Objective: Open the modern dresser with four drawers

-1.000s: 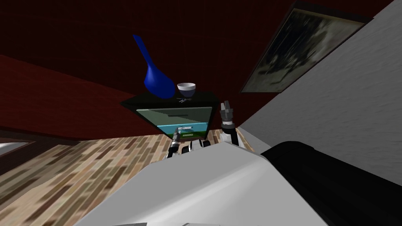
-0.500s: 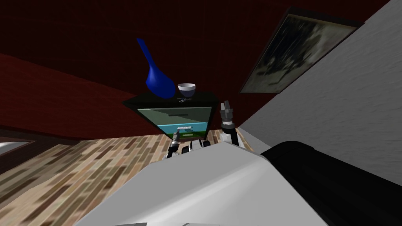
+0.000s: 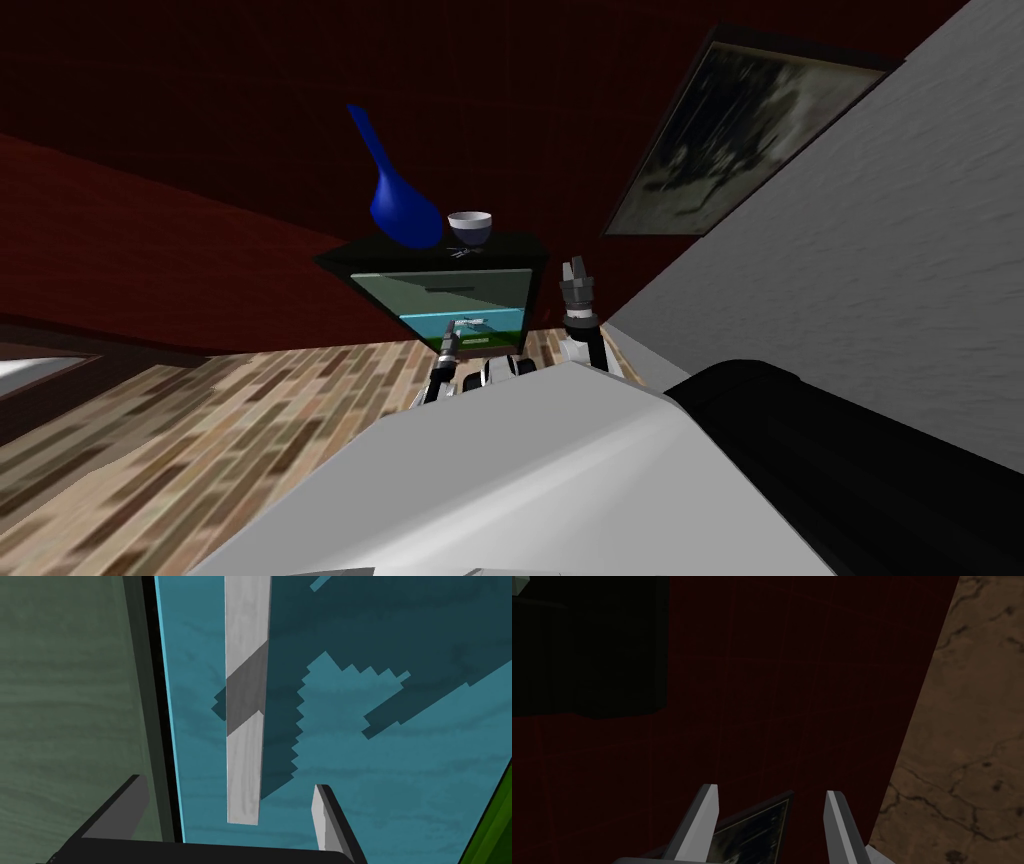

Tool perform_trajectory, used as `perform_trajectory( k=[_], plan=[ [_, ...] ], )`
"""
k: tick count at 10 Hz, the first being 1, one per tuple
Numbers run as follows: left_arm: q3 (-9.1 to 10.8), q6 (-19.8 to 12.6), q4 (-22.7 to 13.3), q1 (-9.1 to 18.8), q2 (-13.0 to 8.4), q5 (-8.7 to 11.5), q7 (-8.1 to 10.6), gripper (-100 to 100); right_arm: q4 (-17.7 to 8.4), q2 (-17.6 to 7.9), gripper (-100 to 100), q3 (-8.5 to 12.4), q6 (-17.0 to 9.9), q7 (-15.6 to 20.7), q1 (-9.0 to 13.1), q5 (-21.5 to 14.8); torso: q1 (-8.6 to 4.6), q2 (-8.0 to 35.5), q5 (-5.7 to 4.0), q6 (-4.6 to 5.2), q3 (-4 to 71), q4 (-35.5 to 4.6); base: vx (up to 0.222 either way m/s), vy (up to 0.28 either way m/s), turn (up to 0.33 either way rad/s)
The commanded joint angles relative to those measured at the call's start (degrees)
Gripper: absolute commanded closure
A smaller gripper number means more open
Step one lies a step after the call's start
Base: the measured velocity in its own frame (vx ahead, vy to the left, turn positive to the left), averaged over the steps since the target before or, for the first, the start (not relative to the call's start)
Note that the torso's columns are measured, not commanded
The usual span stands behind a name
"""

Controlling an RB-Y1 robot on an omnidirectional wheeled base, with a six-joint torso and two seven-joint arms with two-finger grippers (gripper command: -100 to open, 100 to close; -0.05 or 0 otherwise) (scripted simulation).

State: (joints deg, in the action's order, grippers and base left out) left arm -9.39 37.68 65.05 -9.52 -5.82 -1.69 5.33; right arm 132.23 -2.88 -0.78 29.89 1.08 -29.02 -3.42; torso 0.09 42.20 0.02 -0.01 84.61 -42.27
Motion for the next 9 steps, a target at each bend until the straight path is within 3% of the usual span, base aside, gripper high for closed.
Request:
perform_trajectory(
  k=[1, 2, 8, 9],
  plan=[
    [0.15, -0.75, 0.4, 0.54, -0.07, 0.05, 0.05, -100, 0.0, 0.0, 0, 0.0, 0.0, 0.0, -0.01, 0.0, -0.04, -0.18, -0.01, 0.01, 0.11, 0.04, 0.031, -0.01, -0.003],
    [0.17, -1.0, 0.47, 0.62, -0.08, 0.06, 0.07, 100, 0.0, 0.0, 0, 0.0, 0.0, 0.0, -0.01, 0.0, -0.05, -0.05, -0.01, 0.0, 0.05, 0.03, 0.0, 0.0, 0.0],
    [-0.47, -1.95, 2.8, -0.35, -0.79, -0.12, 0.62, 100, -0.01, 0.0, 0, 0.0, -0.01, 0.0, 0.02, 0.0, -0.16, 0.05, -0.03, 0.01, -0.02, -0.01, -0.139, 0.022, 0.02],
    [-0.28, -1.83, 1.76, -0.08, -0.48, 0.01, 0.55, -100, 0.0, 0.0, 0, 0.0, 0.0, 0.0, 0.01, 0.0, -0.19, -0.24, -0.05, 0.01, 0.14, 0.06, 0.087, -0.002, -0.039]
  ],
)
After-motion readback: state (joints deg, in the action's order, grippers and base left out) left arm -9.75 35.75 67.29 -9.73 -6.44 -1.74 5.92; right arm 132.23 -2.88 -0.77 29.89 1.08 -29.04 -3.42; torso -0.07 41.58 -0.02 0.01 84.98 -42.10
